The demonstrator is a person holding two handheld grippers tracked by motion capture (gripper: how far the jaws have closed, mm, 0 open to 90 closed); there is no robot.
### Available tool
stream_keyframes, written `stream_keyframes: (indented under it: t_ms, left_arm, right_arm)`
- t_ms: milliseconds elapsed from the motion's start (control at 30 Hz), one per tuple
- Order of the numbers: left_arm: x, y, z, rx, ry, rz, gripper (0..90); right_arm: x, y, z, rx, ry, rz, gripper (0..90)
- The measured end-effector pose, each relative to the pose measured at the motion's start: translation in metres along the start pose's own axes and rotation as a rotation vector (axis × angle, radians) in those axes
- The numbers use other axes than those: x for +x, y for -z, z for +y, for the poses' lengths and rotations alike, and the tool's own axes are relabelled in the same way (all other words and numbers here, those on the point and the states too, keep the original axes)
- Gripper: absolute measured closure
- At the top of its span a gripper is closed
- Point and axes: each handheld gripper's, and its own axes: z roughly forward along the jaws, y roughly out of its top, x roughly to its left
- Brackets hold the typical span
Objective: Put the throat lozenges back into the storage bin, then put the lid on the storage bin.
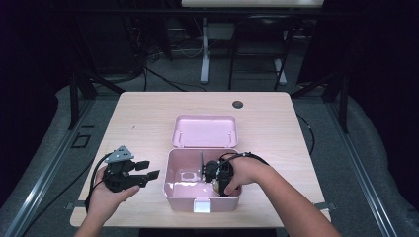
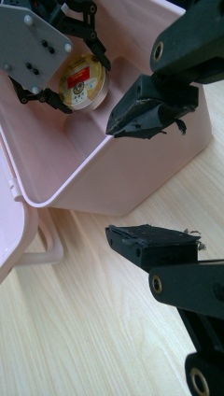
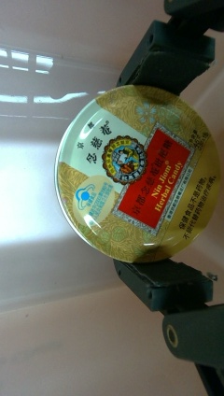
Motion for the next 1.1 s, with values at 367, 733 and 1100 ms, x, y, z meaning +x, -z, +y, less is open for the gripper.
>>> stream_keyframes:
  t_ms: [367, 733, 1100]
  left_arm:
    - [-0.001, -0.001, 0.0, 0.004, 0.003, -0.004, 44.0]
    - [0.0, 0.0, -0.001, 0.007, 0.0, -0.006, 44.0]
    - [-0.002, 0.001, -0.001, 0.004, 0.0, -0.004, 44.0]
  right_arm:
    - [-0.001, 0.0, 0.0, -0.003, -0.001, 0.006, 19.3]
    - [0.0, 0.009, -0.001, -0.019, -0.006, 0.001, 15.0]
    - [0.002, 0.045, -0.002, -0.103, -0.024, -0.043, 20.2]
